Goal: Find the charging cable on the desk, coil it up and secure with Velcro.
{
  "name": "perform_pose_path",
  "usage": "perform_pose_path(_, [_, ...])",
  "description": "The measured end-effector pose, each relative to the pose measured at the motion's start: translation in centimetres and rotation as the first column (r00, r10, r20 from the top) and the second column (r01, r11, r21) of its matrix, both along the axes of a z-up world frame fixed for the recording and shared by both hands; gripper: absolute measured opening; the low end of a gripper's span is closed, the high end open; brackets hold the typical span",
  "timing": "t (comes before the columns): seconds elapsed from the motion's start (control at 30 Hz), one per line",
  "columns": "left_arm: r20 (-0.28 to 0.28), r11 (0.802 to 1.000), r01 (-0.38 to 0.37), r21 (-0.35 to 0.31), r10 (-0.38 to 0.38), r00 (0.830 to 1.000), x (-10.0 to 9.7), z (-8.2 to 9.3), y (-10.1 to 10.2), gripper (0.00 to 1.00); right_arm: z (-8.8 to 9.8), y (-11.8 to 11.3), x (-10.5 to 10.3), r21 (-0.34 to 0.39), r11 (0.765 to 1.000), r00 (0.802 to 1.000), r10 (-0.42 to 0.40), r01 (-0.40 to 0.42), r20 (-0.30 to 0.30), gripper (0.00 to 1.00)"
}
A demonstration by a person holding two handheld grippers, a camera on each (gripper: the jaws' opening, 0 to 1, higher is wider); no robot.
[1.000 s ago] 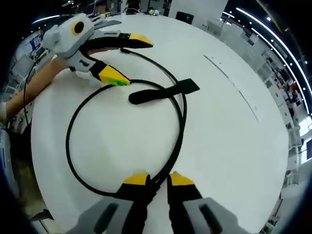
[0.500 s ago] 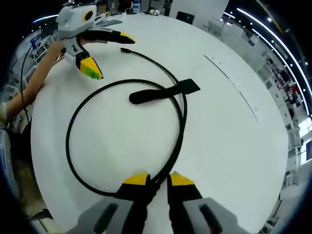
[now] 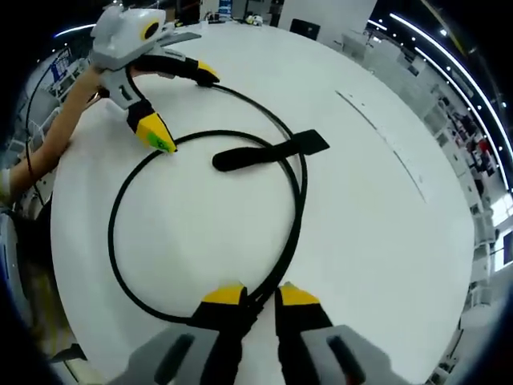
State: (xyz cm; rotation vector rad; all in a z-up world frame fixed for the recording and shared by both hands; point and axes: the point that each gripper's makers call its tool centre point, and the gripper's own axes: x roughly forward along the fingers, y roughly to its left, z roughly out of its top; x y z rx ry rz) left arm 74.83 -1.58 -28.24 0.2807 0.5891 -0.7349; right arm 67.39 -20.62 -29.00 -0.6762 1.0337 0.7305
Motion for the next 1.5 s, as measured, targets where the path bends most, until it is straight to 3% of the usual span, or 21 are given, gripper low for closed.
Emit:
perform_pose_path(0.03, [0.004,0.999,-0.01,0.032,0.009,1.0,0.0,-0.2,0.2,0.94,0.0,0.0,0.0,0.001,1.0,1.0,0.001,-0.001,0.0,0.16])
perform_pose_path(0.07, [-0.004,1.0,-0.012,0.011,0.013,1.0,-0.2,0.0,-0.2,0.94,0.0,0.0,-0.1,0.0,1.0,1.0,0.002,-0.002,0.001,0.16])
perform_pose_path(0.2, [-0.024,0.998,-0.048,0.029,0.049,0.999,-0.8,0.0,0.0,0.92,-0.1,0.1,-0.2,-0.001,1.0,1.0,0.0,0.0,0.0,0.16])
perform_pose_path(0.33, [-0.026,0.998,-0.056,0.033,0.057,0.998,-1.3,0.3,0.0,0.77,-0.1,0.1,-0.2,-0.01,1.0,1.0,0.002,-0.002,0.004,0.16])
perform_pose_path(0.5, [-0.023,0.997,-0.068,0.034,0.069,0.997,-1.7,0.5,0.0,0.7,0.0,0.0,-0.1,-0.009,1.0,1.0,-0.003,0.003,0.003,0.16])
perform_pose_path(0.6, [-0.022,0.996,-0.075,0.042,0.076,0.997,-2.0,0.7,0.0,0.59,0.0,0.0,0.0,-0.006,1.0,1.0,-0.006,0.006,0.002,0.16])
perform_pose_path(0.73, [-0.01,0.995,-0.064,0.076,0.065,0.998,-2.8,0.8,0.1,0.36,0.1,0.4,0.0,0.001,1.0,1.0,-0.001,0.001,0.005,0.16])
perform_pose_path(0.9, [-0.071,0.997,-0.067,0.036,0.07,0.995,-3.6,0.5,-0.6,0.21,0.1,0.5,0.0,-0.016,1.0,1.0,0.004,-0.004,0.017,0.16])
perform_pose_path(1.17, [-0.089,0.993,-0.106,0.049,0.11,0.99,-3.6,0.6,0.0,0.11,0.2,0.9,0.0,0.001,1.0,1.0,0.015,-0.015,0.018,0.18])
perform_pose_path(1.27, [-0.079,0.994,-0.1,0.042,0.103,0.992,-3.6,0.7,0.1,0.11,0.4,1.1,0.3,-0.011,0.992,0.99,0.127,-0.127,0.059,0.21])
perform_pose_path(1.33, [-0.076,0.995,-0.098,0.033,0.1,0.992,-3.4,0.8,0.0,0.11,0.4,1.1,0.0,-0.017,0.989,0.987,0.146,-0.145,0.064,0.24])
perform_pose_path(1.43, [-0.075,0.995,-0.099,0.033,0.101,0.992,-3.3,0.8,-0.2,0.11,0.7,0.7,0.9,-0.026,0.994,0.991,0.105,-0.103,0.078,0.33])
perform_pose_path(1.5, [-0.078,0.994,-0.104,0.033,0.106,0.991,-3.3,0.9,-0.2,0.11,1.0,0.5,1.7,-0.02,0.997,0.992,0.078,-0.077,0.098,0.33])
